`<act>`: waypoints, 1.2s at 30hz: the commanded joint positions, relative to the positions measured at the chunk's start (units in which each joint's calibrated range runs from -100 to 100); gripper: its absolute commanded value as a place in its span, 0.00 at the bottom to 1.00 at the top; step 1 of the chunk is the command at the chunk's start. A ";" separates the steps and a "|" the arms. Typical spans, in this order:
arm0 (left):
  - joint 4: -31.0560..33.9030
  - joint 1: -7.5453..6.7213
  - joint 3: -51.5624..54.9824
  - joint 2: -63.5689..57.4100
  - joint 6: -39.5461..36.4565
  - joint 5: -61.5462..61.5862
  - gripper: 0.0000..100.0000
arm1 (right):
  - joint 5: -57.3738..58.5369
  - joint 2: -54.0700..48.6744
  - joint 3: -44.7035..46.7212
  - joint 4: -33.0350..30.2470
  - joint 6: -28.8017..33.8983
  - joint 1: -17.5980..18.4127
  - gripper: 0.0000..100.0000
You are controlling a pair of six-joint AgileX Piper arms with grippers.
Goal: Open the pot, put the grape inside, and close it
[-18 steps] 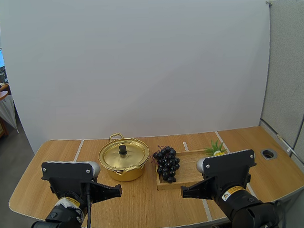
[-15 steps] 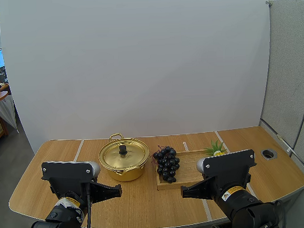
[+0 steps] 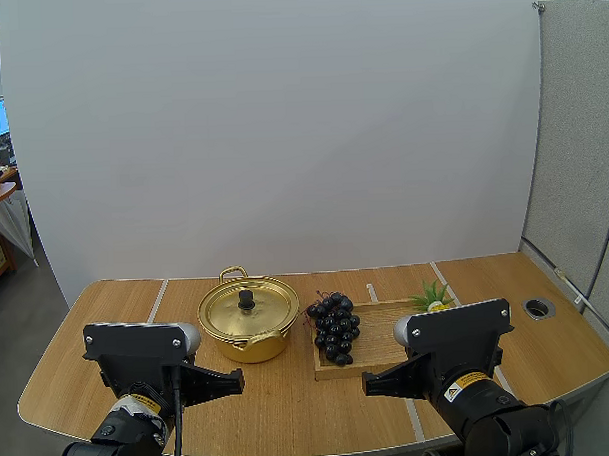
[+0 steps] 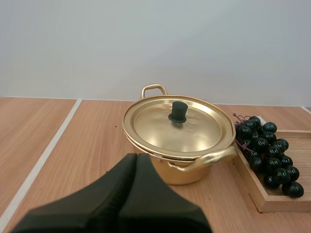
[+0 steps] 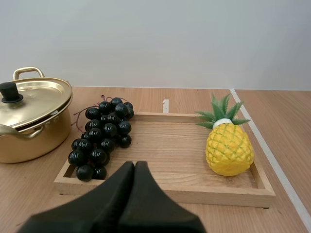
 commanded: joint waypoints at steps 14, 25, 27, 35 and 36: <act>1.87 0.17 -15.47 -0.23 -0.25 7.97 0.00 | 11.23 -0.37 -15.20 -1.47 -0.18 -0.14 0.00; 6.34 0.17 -31.97 -0.23 0.05 19.75 0.00 | 23.59 -0.37 -33.15 -1.72 -0.18 -0.14 0.00; 6.34 0.17 -35.05 -0.23 0.05 22.46 0.00 | 28.86 -0.37 -35.68 -1.98 -0.18 -0.14 0.00; 6.34 0.17 -44.42 -0.23 0.05 35.27 0.00 | 45.41 -0.37 -45.00 -1.69 -0.18 -0.14 0.00; 6.34 0.17 -44.98 -0.23 0.05 35.27 0.00 | 46.19 -0.37 -45.85 -1.69 -0.18 -0.14 0.00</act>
